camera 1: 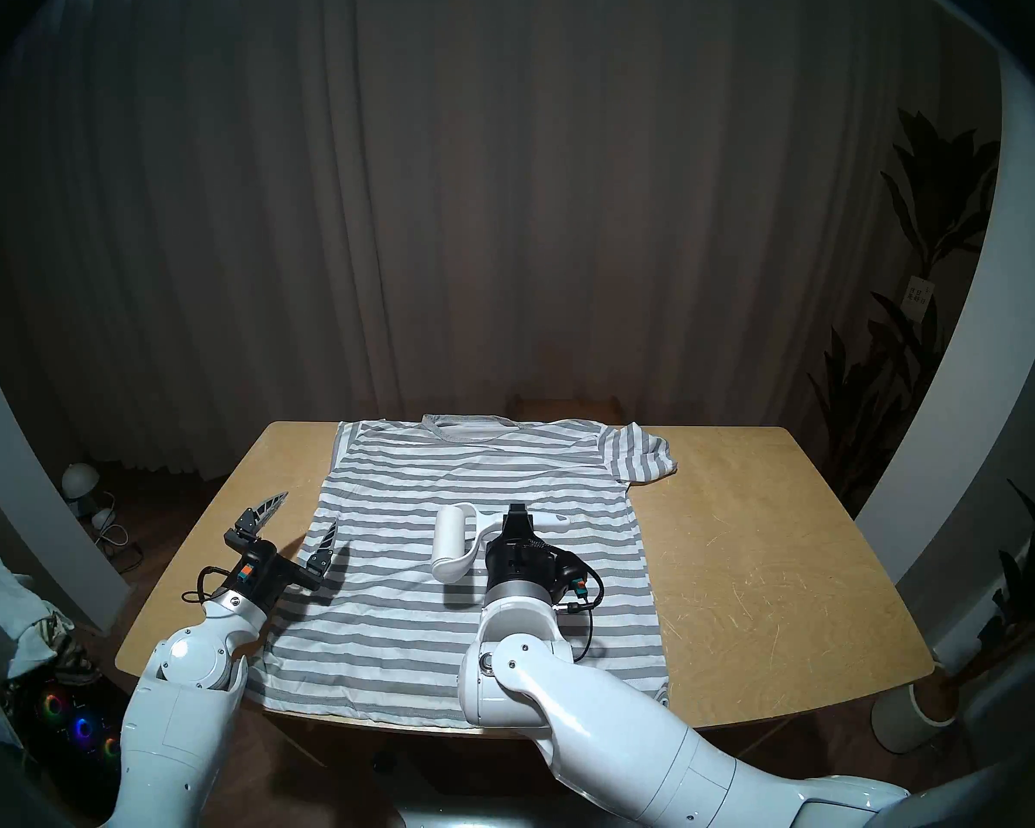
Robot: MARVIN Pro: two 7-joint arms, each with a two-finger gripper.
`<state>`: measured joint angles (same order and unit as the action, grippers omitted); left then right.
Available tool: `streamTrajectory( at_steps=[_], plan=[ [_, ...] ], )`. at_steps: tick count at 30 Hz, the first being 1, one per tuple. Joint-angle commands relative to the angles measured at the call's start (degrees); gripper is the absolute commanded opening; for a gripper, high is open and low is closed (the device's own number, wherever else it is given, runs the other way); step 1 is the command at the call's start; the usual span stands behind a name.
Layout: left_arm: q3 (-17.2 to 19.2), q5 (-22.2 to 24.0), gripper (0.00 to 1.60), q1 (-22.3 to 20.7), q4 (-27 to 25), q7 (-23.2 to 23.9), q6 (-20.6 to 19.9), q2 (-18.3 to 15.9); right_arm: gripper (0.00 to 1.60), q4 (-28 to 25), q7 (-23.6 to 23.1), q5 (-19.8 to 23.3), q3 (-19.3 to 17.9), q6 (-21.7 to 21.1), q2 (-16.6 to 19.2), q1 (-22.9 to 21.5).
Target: Use the fur roller to clean a top
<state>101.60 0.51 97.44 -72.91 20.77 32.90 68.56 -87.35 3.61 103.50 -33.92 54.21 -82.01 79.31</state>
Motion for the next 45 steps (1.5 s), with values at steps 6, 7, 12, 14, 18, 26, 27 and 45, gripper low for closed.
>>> streamTrajectory(
  at_steps=[6,7,12,14,18,26,27,45],
  plan=[
    [0.15,1.33,1.60,-1.71,2.46,1.72,3.11,-1.17,0.00,3.82,-1.44,-0.85,3.98,0.79,-4.08,-6.40],
    [0.16,1.42,1.60,-1.77,2.72,1.89,3.34,-1.27,0.00,4.21,-1.41,-0.88,4.18,0.79,-4.24,-6.58],
    [0.13,1.75,1.60,-2.01,3.55,2.54,4.21,-1.59,0.00,5.76,-1.66,-1.29,5.10,0.79,-4.57,-7.23],
    [0.10,2.02,1.60,-2.14,4.12,3.01,4.85,-1.76,0.00,6.89,-2.04,-1.86,5.80,0.79,-4.77,-7.65],
    [0.01,2.19,1.60,-2.16,4.67,3.49,5.40,-1.93,0.00,7.73,-2.30,-2.29,6.46,0.79,-4.84,-7.95],
    [-0.50,2.70,1.60,-2.85,6.44,4.91,7.14,-2.13,0.00,10.34,-2.40,-2.88,7.40,0.79,-4.97,-8.20],
    [-0.56,2.79,1.60,-2.92,6.63,5.06,7.34,-2.14,0.00,10.57,-2.43,-2.94,7.47,0.79,-4.95,-8.22],
    [-1.55,2.79,1.60,-2.79,9.69,6.81,10.23,-2.96,0.00,13.00,-2.29,-3.62,8.46,0.79,-4.92,-8.35]
  ],
)
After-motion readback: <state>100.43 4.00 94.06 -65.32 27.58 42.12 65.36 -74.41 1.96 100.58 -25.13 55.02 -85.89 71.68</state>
